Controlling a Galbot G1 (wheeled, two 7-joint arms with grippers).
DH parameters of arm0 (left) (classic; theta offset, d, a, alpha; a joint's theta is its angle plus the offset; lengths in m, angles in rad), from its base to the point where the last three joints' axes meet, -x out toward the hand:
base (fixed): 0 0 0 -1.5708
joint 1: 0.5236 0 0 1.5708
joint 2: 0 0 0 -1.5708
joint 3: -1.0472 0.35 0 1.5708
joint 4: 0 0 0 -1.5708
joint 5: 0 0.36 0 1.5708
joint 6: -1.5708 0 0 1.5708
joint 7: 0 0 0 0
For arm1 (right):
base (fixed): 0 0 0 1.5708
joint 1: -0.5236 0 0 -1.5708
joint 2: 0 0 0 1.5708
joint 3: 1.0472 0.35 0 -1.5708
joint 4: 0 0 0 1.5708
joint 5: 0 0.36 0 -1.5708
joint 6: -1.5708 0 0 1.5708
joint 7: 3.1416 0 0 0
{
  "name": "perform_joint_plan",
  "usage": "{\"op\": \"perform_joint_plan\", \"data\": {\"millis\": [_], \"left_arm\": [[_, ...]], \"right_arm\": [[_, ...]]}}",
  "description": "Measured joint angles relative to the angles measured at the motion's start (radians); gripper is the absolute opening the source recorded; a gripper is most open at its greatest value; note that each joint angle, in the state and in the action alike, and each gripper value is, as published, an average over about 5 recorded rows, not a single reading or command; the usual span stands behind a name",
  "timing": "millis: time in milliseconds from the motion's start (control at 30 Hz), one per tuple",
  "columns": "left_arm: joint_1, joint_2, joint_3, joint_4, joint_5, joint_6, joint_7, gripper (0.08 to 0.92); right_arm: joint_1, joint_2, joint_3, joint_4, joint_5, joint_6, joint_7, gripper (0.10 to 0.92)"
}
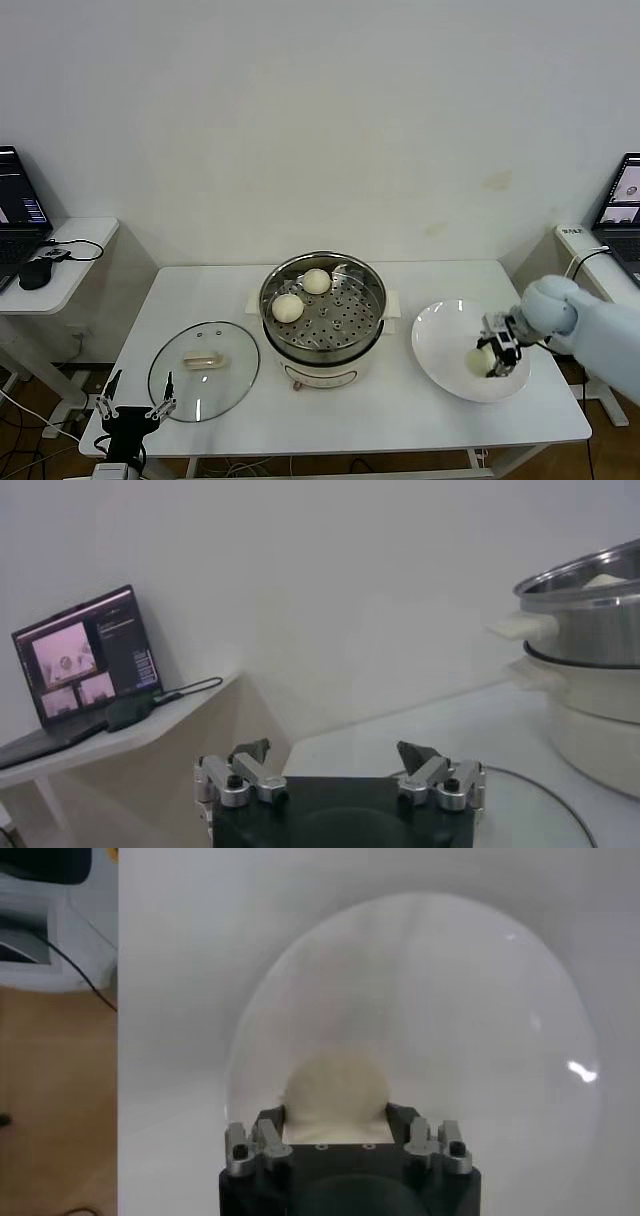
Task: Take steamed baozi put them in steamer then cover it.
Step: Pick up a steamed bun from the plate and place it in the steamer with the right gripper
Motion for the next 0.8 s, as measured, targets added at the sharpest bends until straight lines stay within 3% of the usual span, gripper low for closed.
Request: {"op": "perform_joint_plan", "data": {"millis": [367,800], "left_arm": [[-0.003,0.006,0.003,-0.006,-0.004,0.000,0.000,0.823],[0.002,0.003,-0.020,-0.022,-0.016,0.001,0.000,0.823]], "right_arm": [[0.318,0.075,-0.118,-0.010,0.139,-0.018,-0.011,0.640],[0.555,0.345,-0.291,-0.013,0.288,-0.005,0.047,0.645]]}}
